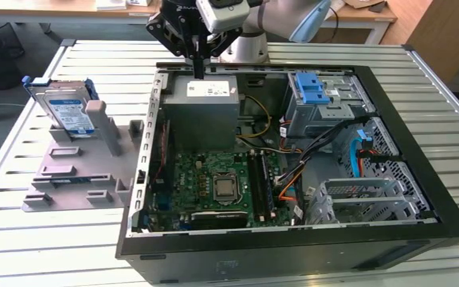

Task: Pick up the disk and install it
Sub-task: 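Reach for the disk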

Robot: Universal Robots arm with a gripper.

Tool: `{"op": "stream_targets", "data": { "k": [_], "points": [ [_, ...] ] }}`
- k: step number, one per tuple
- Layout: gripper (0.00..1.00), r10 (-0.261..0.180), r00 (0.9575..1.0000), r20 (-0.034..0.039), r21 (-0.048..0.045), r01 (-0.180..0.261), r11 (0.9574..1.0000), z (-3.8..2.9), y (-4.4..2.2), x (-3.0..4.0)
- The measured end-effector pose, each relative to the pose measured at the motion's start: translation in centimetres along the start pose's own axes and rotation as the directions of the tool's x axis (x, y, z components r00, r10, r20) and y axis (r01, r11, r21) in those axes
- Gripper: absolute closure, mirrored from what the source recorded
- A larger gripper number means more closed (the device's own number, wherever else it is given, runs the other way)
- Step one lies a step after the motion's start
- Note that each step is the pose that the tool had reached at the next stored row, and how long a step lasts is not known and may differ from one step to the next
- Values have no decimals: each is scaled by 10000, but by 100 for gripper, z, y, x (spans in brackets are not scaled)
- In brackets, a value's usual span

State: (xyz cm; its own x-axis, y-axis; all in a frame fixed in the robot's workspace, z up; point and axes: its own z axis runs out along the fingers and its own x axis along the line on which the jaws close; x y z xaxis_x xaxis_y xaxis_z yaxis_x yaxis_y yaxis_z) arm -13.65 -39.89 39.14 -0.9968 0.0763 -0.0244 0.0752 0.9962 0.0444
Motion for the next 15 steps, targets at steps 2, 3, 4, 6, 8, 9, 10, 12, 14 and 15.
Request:
{"op": "stream_targets", "data": {
  "k": [2, 3, 4, 6, 8, 9, 10, 12, 14, 15],
  "points": [
    [89, -1, 10000, -1, 0, 1, 10000, 2, -1, 6],
    [89, 0, 10000, -2, 0, 0, 10000, 4, -1, 9],
    [89, 0, 10000, -2, 1, 0, 10000, 5, -1, 13],
    [89, 0, 10000, -5, 1, 0, 10000, 9, -2, 18],
    [89, -1, 10000, -9, 1, 1, 10000, 12, -2, 23],
    [89, 0, 10000, -10, 1, 0, 10000, 13, -3, 26],
    [89, 0, 10000, -11, 1, 0, 10000, 15, -3, 29],
    [89, 0, 10000, -16, 1, 0, 10000, 19, -3, 34],
    [89, 0, 10000, -25, 2, 0, 10000, 23, -4, 40],
    [89, 1, 10000, -29, 3, -1, 10000, 25, -4, 43]
  ]
}}
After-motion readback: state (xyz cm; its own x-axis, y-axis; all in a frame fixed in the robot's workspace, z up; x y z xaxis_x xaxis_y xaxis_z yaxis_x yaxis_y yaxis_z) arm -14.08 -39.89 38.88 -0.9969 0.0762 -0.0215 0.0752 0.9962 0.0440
